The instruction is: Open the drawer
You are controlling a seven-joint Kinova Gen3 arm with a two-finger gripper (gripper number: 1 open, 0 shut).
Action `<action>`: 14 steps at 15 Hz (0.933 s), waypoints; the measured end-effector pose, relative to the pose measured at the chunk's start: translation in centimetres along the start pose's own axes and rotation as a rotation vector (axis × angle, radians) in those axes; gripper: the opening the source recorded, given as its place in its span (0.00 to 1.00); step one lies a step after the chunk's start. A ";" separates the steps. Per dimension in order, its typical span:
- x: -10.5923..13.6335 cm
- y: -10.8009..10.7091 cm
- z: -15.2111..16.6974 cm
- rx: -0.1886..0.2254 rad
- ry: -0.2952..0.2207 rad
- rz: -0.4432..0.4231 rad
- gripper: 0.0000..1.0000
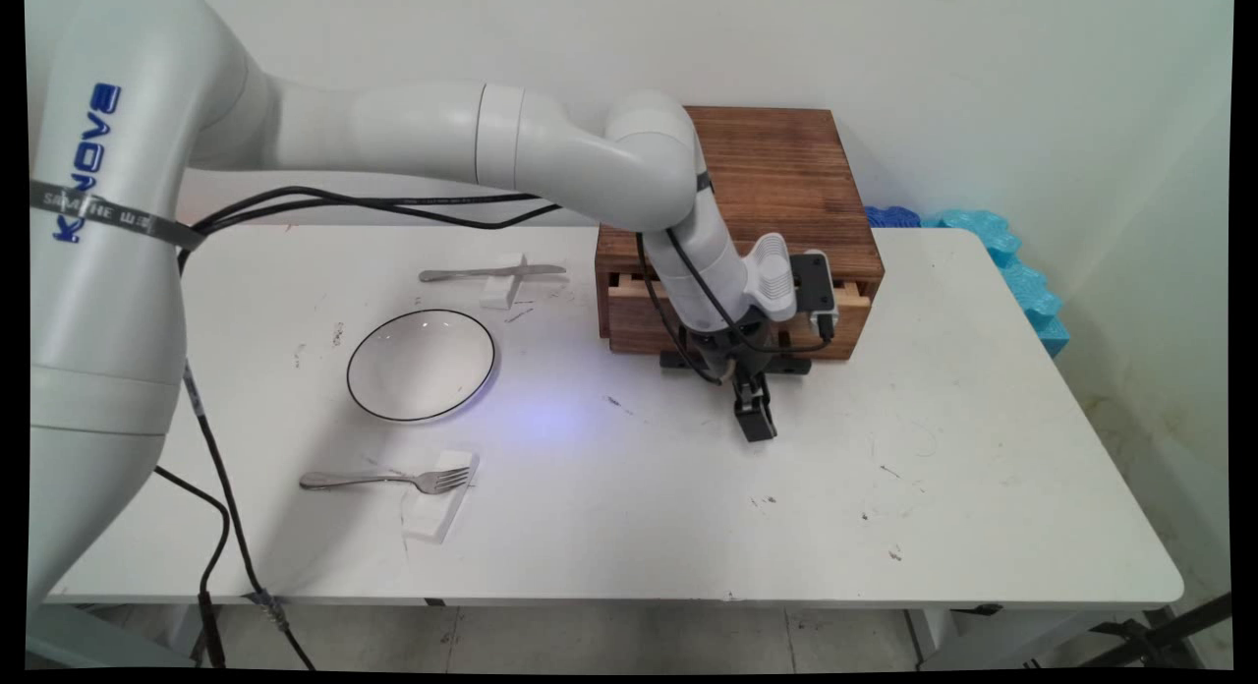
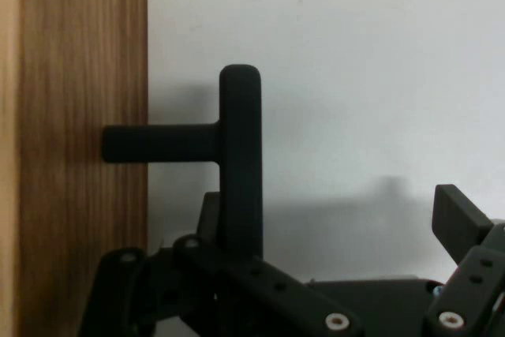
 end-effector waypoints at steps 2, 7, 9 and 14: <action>-0.2 0.8 -0.2 -0.004 -0.012 -0.001 1.00; -0.9 2.7 -0.9 -0.007 -0.035 -0.004 1.00; -1.1 3.4 -1.0 -0.009 -0.039 -0.011 1.00; -0.9 5.9 -1.4 -0.024 -0.038 -0.028 1.00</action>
